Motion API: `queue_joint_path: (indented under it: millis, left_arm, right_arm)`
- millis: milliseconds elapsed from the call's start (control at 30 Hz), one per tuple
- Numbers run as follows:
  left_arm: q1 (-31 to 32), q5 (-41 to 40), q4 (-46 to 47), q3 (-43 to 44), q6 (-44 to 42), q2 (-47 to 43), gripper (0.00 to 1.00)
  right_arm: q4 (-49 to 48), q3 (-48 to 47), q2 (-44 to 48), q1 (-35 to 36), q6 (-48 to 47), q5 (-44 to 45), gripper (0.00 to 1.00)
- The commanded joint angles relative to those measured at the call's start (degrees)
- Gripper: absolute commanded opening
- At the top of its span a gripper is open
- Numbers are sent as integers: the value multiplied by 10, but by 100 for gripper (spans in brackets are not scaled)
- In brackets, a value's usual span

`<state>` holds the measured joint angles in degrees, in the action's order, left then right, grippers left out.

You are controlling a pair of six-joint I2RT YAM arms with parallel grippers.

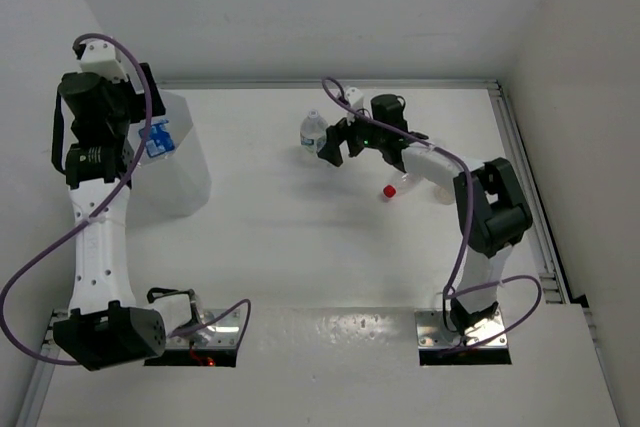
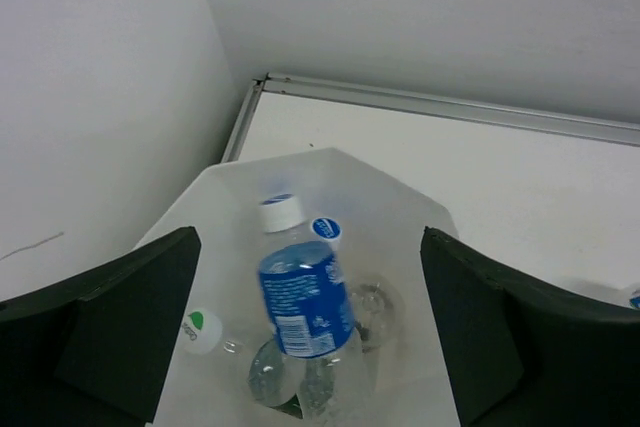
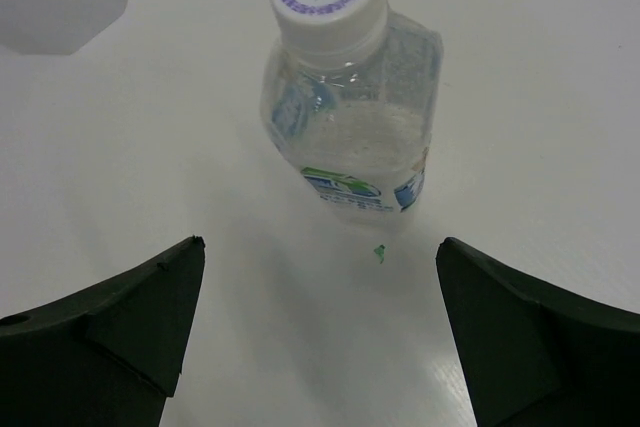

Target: Put the plastic bottles in the bin

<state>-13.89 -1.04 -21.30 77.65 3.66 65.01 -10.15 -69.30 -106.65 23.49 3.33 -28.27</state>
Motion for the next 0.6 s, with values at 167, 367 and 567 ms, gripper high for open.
queue_joint_path:
  millis: [167, 367, 567]
  left_arm:
    - [-11, 44, 42, -28, 31, -16, 99]
    - [-17, 49, 47, -34, 31, -16, 99]
    - [-29, 60, 52, -51, 26, -16, 99]
  right_arm:
    - [-189, -2, -48, -7, 46, -21, 99]
    - [-246, -36, -108, -5, 81, -42, 99]
    - [-279, -58, -152, 12, 70, -24, 99]
